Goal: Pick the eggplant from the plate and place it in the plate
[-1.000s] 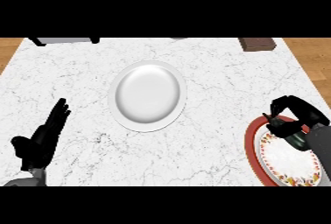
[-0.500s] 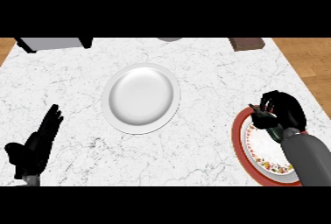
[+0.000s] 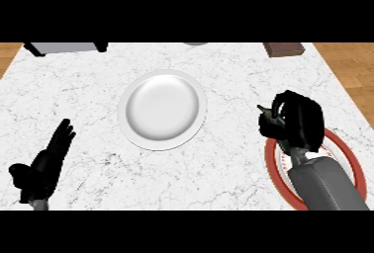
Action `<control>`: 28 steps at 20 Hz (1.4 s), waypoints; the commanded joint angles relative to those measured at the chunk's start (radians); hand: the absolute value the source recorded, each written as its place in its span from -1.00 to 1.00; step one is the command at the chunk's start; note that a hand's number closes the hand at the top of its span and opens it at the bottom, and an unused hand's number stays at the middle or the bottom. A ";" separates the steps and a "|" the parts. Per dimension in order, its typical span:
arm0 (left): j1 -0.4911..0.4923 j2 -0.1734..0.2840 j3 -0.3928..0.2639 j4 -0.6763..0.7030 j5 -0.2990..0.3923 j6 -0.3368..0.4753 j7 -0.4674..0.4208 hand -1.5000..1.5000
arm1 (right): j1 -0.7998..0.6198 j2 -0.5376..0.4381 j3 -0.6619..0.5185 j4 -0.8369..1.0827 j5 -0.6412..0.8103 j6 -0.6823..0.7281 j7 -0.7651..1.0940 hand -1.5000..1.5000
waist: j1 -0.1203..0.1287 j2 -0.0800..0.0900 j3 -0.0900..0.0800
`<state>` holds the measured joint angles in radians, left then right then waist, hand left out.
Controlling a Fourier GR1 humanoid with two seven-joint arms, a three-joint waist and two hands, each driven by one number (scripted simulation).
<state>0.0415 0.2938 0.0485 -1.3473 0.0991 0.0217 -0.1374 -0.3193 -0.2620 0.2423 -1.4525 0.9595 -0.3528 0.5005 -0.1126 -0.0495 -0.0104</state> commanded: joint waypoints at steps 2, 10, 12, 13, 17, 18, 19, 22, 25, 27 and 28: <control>-0.010 -0.008 -0.019 -0.009 -0.005 -0.013 0.000 0.00 | 0.043 0.091 0.140 -0.288 0.195 0.089 0.260 1.00 | 0.034 0.016 0.003; -0.069 -0.013 -0.037 0.013 -0.010 -0.064 -0.022 0.00 | -0.134 0.257 0.326 -0.425 0.416 0.403 0.634 1.00 | 0.117 0.046 0.009; -0.074 -0.013 -0.038 -0.036 -0.019 -0.044 0.032 0.00 | -0.235 0.259 0.301 -0.348 0.348 0.419 0.653 1.00 | 0.124 0.048 0.010; -0.136 -0.015 -0.030 0.018 -0.021 -0.047 0.043 0.00 | -0.261 0.260 0.302 -0.321 0.306 0.409 0.655 1.00 | 0.120 0.050 0.010; -0.104 -0.042 -0.045 -0.019 -0.034 -0.033 0.038 0.00 | -0.345 0.261 0.308 -0.076 0.228 0.195 0.654 1.00 | 0.133 0.052 0.010; -0.148 -0.050 -0.041 0.035 -0.040 -0.030 0.025 0.00 | -0.431 0.261 0.325 -0.037 0.202 0.222 0.718 1.00 | 0.135 0.053 0.010; -0.127 -0.083 -0.070 0.019 -0.061 -0.012 0.011 0.00 | -0.418 0.261 0.289 -0.029 0.182 0.196 0.655 1.00 | 0.130 0.052 0.010; -0.126 -0.032 -0.030 0.011 -0.028 -0.057 0.036 0.00 | -0.531 0.262 0.262 0.144 0.119 0.116 0.648 1.00 | 0.144 0.054 0.010; -0.077 -0.055 -0.050 -0.001 -0.046 -0.054 -0.015 0.00 | -0.567 0.262 0.270 0.273 0.080 0.024 0.624 1.00 | 0.149 0.054 0.010; -0.121 -0.082 -0.066 -0.014 -0.065 -0.016 0.029 0.00 | -0.586 0.262 0.293 0.377 0.042 -0.063 0.617 1.00 | 0.160 0.058 0.010; -0.128 -0.043 -0.040 0.043 -0.039 -0.080 -0.022 0.00 | -0.585 0.262 0.321 0.412 0.041 -0.132 0.617 1.00 | 0.165 0.062 0.010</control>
<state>-0.0807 0.2442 0.0053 -1.3312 0.0574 -0.0299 -0.1284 -0.8506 -0.0065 0.5325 -1.1939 1.0502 -0.2964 1.0346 0.0379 0.0070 -0.0005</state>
